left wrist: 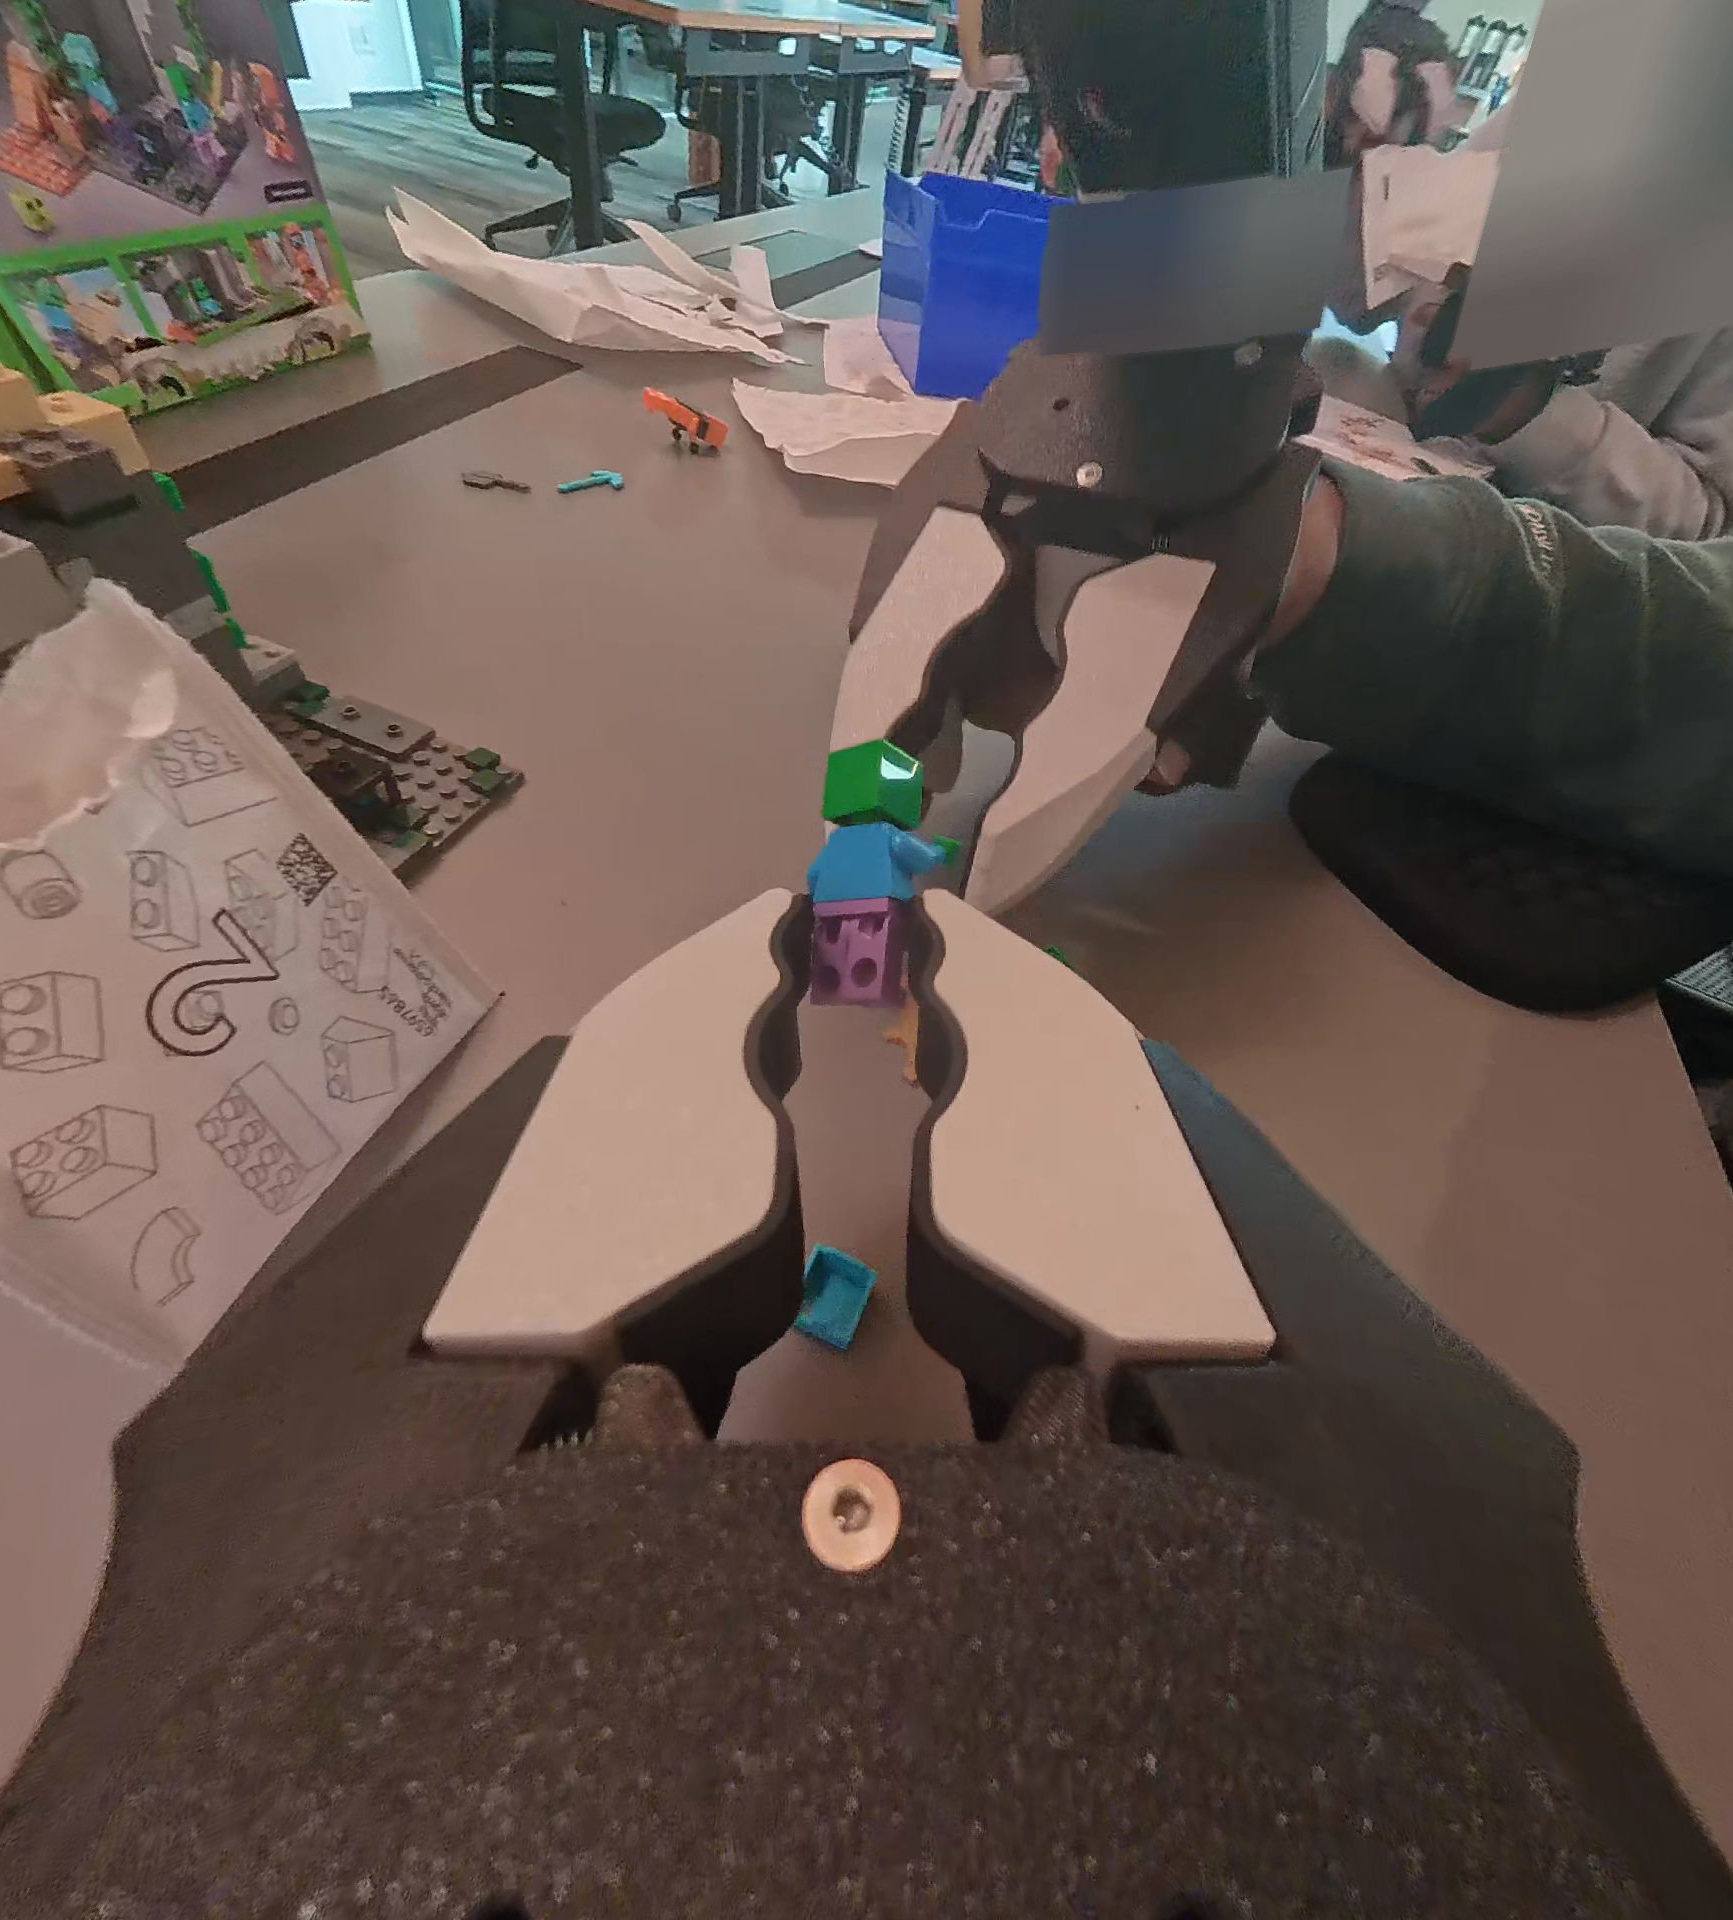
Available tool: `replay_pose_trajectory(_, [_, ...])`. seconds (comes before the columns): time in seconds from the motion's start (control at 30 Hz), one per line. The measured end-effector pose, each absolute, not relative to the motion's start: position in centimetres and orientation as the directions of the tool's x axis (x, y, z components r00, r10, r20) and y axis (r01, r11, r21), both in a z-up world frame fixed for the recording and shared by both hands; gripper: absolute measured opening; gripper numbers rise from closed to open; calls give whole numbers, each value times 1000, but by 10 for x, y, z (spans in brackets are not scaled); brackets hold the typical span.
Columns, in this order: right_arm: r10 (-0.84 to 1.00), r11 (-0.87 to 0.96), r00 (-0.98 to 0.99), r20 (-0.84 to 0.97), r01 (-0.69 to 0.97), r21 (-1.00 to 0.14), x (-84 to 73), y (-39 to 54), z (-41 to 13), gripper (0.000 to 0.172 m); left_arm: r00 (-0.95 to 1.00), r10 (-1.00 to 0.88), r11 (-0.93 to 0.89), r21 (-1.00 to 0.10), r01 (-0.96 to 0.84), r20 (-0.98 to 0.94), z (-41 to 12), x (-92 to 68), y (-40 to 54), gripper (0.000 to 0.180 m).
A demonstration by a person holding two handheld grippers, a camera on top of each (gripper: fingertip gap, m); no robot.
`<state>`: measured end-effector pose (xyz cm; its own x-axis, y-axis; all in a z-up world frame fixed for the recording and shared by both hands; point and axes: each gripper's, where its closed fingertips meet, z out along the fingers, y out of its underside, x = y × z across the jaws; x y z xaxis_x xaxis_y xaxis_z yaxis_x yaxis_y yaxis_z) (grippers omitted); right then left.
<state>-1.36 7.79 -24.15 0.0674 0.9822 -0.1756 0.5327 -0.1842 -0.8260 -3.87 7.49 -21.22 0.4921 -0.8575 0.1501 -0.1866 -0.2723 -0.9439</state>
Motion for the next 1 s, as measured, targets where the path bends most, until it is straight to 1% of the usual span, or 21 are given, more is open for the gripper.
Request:
replay_pose_trajectory(0.13, [996,-86,14,-88,413,-907,-21,71,-214,28,423,-890,-274,-941,-198,170,-212,-30,63,17])
replay_pose_trajectory(0.23, [999,0,-35,-15,388,-922,-23,62,-207,28,375,-910,-274,-935,-226,176,-214,-25,55,17])
replay_pose_trajectory(0.33, [994,30,-108,-17,421,-907,-21,49,-213,29,336,-924,-278,-923,-266,181,-220,-20,47,17])
replay_pose_trajectory(0.43, [986,99,-164,28,441,-892,-20,39,-218,26,293,-936,-288,-906,-309,197,-227,-17,38,17])
replay_pose_trajectory(0.57, [978,168,-190,83,491,-855,-19,34,-228,24,258,-929,-347,-867,-359,265,-237,-16,30,17])
replay_pose_trajectory(0.73, [962,258,-217,168,505,-824,-19,29,-230,25,234,-932,-351,-848,-396,276,-242,-17,24,17])
replay_pose_trajectory(0.83, [955,294,-208,213,539,-789,-16,33,-235,22,219,-938,-340,-841,-422,269,-244,-17,20,16])
replay_pose_trajectory(1.0, [944,322,-240,226,518,-793,-17,26,-233,18,201,-938,-344,-831,-437,282,-247,-16,16,16])
